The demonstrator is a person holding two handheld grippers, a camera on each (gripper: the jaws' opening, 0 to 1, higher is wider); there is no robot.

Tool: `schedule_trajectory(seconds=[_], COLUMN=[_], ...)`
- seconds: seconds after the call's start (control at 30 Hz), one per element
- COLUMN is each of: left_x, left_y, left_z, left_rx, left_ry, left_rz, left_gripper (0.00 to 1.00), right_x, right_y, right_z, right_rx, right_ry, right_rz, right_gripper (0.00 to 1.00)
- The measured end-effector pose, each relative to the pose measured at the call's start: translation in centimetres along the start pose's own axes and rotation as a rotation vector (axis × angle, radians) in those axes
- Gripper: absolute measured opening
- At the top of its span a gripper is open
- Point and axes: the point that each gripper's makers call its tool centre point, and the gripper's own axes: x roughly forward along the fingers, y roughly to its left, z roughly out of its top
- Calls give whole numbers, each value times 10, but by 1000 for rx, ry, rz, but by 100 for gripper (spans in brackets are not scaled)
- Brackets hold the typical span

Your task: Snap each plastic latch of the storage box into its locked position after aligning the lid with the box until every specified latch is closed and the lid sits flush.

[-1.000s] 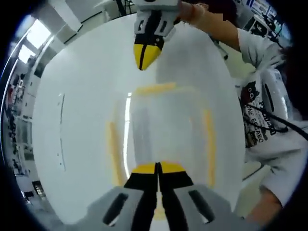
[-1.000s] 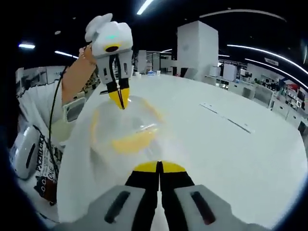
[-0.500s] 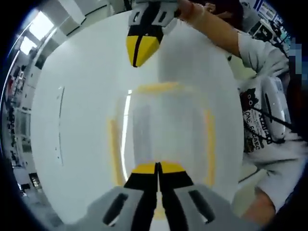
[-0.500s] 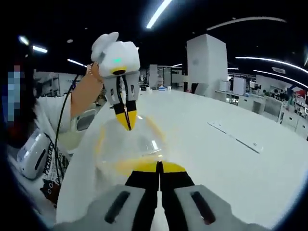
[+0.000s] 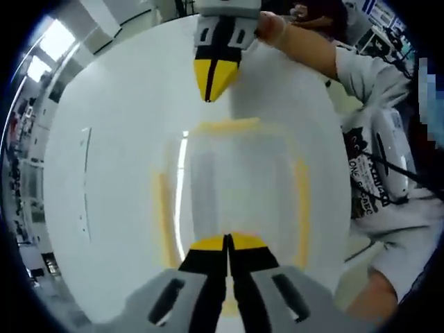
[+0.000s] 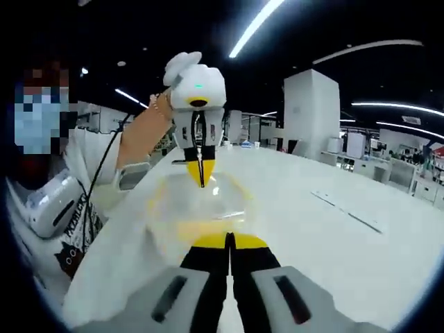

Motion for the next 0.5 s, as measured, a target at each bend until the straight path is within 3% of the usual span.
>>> schedule_trajectory(seconds=[0.5], left_x=[-1], left_y=[2], left_z=[2], left_rx=[-9], left_ry=[5], left_rz=[3], left_gripper=[0], right_x=[17], right_y=[16], right_z=[-8], right_rx=[3], right_ry=[-11], right_rz=[106], right_gripper=[0])
